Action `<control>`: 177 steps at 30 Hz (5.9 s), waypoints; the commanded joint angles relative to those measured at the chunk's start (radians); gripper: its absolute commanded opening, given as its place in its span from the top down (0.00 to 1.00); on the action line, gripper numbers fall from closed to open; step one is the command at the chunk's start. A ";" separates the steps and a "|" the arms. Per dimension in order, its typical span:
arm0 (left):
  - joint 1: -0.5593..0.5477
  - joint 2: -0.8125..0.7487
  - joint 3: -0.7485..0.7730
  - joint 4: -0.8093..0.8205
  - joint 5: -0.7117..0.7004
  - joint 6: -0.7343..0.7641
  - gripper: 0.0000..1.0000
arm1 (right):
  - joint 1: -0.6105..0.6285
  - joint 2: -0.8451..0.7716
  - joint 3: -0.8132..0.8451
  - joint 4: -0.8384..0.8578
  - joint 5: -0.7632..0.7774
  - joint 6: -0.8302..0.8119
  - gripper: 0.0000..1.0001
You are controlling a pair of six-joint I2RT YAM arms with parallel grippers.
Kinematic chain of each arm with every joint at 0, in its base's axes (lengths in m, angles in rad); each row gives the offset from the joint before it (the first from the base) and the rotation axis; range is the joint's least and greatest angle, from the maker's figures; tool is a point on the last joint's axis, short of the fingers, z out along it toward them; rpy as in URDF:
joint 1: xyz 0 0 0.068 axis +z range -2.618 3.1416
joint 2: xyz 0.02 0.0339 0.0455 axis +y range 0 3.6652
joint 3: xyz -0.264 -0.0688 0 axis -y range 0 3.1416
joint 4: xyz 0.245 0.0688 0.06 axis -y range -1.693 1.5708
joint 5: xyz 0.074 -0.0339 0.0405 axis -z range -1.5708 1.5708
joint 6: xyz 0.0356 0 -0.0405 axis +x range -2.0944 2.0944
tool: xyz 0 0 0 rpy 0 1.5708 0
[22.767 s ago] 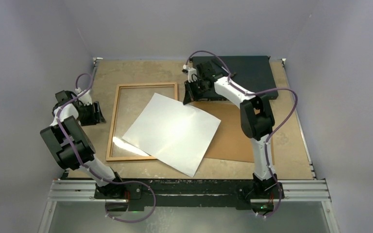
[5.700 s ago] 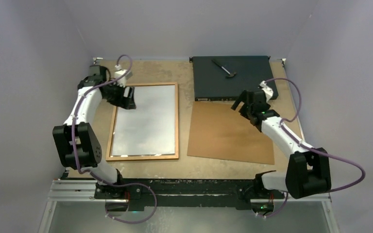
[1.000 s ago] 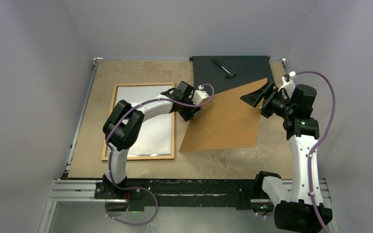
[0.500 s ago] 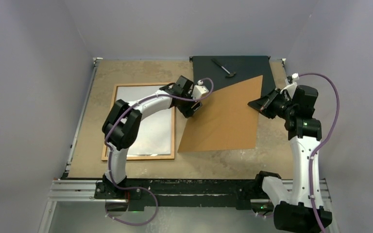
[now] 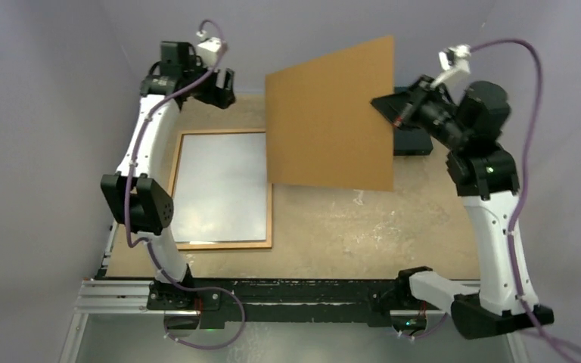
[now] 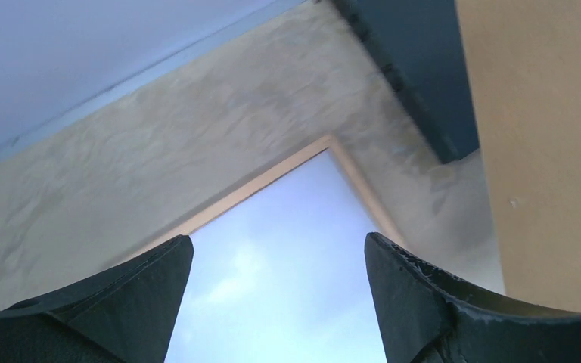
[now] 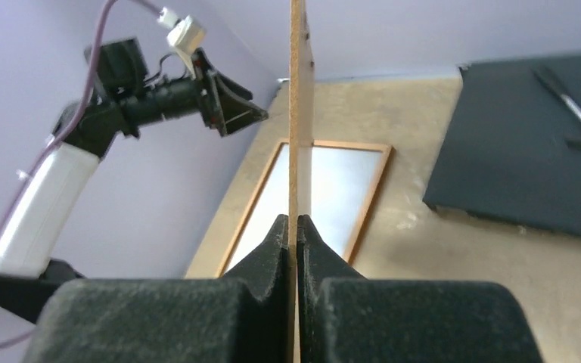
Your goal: Put the photo into the frame
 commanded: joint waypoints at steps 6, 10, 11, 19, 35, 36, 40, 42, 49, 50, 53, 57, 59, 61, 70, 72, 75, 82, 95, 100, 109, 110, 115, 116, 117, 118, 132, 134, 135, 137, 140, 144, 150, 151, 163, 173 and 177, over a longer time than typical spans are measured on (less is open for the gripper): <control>0.450 -0.079 -0.073 -0.208 0.141 0.027 0.15 | 0.693 0.641 0.913 -0.167 0.604 -0.351 1.00; 0.640 -0.107 -0.101 -0.230 0.192 0.047 0.14 | 0.817 0.790 1.094 -0.134 0.760 -0.531 1.00; 0.673 -0.117 -0.116 -0.225 0.197 0.050 0.14 | 0.838 0.756 1.002 -0.060 0.781 -0.566 1.00; 0.758 -0.178 -0.286 -0.192 0.151 0.114 0.16 | 0.867 0.595 0.645 0.255 0.814 -0.697 1.00; 0.735 -0.161 -0.752 0.101 0.009 0.159 0.28 | 1.052 0.481 0.220 0.787 0.945 -1.073 1.00; 0.725 -0.157 -0.772 0.121 0.000 0.159 0.29 | 1.070 0.483 0.180 0.834 0.980 -1.122 1.00; 0.674 -0.135 -0.817 0.168 -0.032 0.148 0.30 | 1.143 0.505 0.090 1.003 1.088 -1.322 1.00; 0.653 -0.124 -0.831 0.185 -0.037 0.140 0.30 | 1.166 0.522 0.049 1.081 1.118 -1.400 1.00; 0.608 -0.077 -0.872 0.209 -0.014 0.110 0.35 | 1.188 0.589 -0.066 1.203 1.115 -1.542 1.00; 0.607 -0.073 -0.876 0.210 -0.006 0.108 0.36 | 1.190 0.598 -0.086 1.215 1.110 -1.550 1.00; 0.606 -0.072 -0.879 0.204 0.015 0.103 0.38 | 1.203 0.633 -0.138 1.235 1.097 -1.548 1.00; 0.608 -0.089 -0.859 0.176 0.030 0.108 0.39 | 1.265 0.724 -0.199 1.313 1.113 -1.594 1.00; 0.613 -0.098 -0.842 0.163 0.028 0.110 0.39 | 1.301 0.771 -0.214 1.315 1.109 -1.587 1.00; 0.625 -0.100 -0.818 0.146 0.032 0.107 0.39 | 1.339 0.809 -0.233 1.316 1.104 -1.567 1.00; 0.662 -0.116 -0.728 0.086 0.035 0.108 0.39 | 1.448 0.885 -0.279 1.118 1.119 -1.330 0.60; 0.661 -0.125 -0.716 0.082 0.044 0.101 0.39 | 1.456 0.877 -0.285 1.056 1.092 -1.254 0.24; 0.661 -0.132 -0.694 0.066 0.057 0.101 0.39 | 1.460 0.853 -0.267 0.884 1.019 -1.109 0.02; 0.660 -0.138 -0.690 0.050 0.063 0.117 0.39 | 1.456 0.749 -0.276 0.598 0.805 -0.892 0.01; 0.656 -0.113 -0.720 0.069 0.067 0.136 0.38 | 0.907 0.461 -0.413 0.545 0.420 -0.183 0.01; 0.648 -0.092 -0.726 0.104 0.035 0.146 0.37 | 0.687 0.458 -0.467 0.503 0.360 0.006 0.01; 0.628 -0.037 -0.744 0.184 -0.047 0.141 0.40 | 0.509 0.581 -0.635 0.752 0.104 0.114 0.04; 0.623 -0.031 -0.748 0.191 -0.051 0.139 0.40 | 0.508 0.605 -0.643 0.778 0.080 0.119 0.06; 0.595 -0.006 -0.765 0.217 -0.071 0.131 0.41 | 0.504 0.700 -0.682 0.919 0.008 0.165 0.15; 0.590 -0.002 -0.767 0.224 -0.077 0.131 0.41 | 0.502 0.713 -0.688 0.945 -0.004 0.177 0.17; 0.584 -0.001 -0.770 0.229 -0.085 0.130 0.41 | 0.501 0.731 -0.692 0.972 -0.018 0.188 0.19; 0.578 0.005 -0.772 0.234 -0.092 0.128 0.41 | 0.501 0.743 -0.694 0.994 -0.036 0.199 0.21; 0.546 0.047 -0.781 0.252 -0.116 0.121 0.47 | 0.493 0.823 -0.703 1.151 -0.115 0.273 0.70; 0.546 0.049 -0.786 0.252 -0.105 0.122 0.48 | 0.489 0.816 -0.703 1.166 -0.121 0.283 0.74; 0.545 0.052 -0.786 0.250 -0.098 0.122 0.48 | 0.486 0.809 -0.704 1.174 -0.127 0.287 0.77; 0.542 0.060 -0.782 0.244 -0.083 0.120 0.49 | 0.480 0.788 -0.704 1.186 -0.138 0.295 0.81; 0.529 0.065 -0.779 0.237 -0.067 0.117 0.50 | 0.479 0.739 -0.700 1.184 -0.133 0.278 0.84; 0.504 0.074 -0.775 0.230 -0.051 0.113 0.50 | 0.480 0.700 -0.690 1.184 -0.123 0.236 0.81; 0.458 0.081 -0.774 0.230 -0.049 0.105 0.50 | 0.480 0.693 -0.625 1.194 -0.154 0.187 1.00; 0.453 0.083 -0.774 0.228 -0.045 0.102 0.51 | 0.480 0.693 -0.610 1.188 -0.157 0.180 1.00; 0.444 0.072 -0.771 0.201 -0.062 0.085 0.54 | 0.399 0.722 -0.665 1.408 -0.217 0.471 1.00; 0.446 0.042 -0.783 0.154 -0.044 0.074 0.56 | 0.419 0.746 -0.697 1.540 -0.126 0.595 1.00; 0.448 0.036 -0.786 0.146 -0.049 0.078 0.57 | 0.434 0.773 -0.686 1.569 -0.091 0.627 1.00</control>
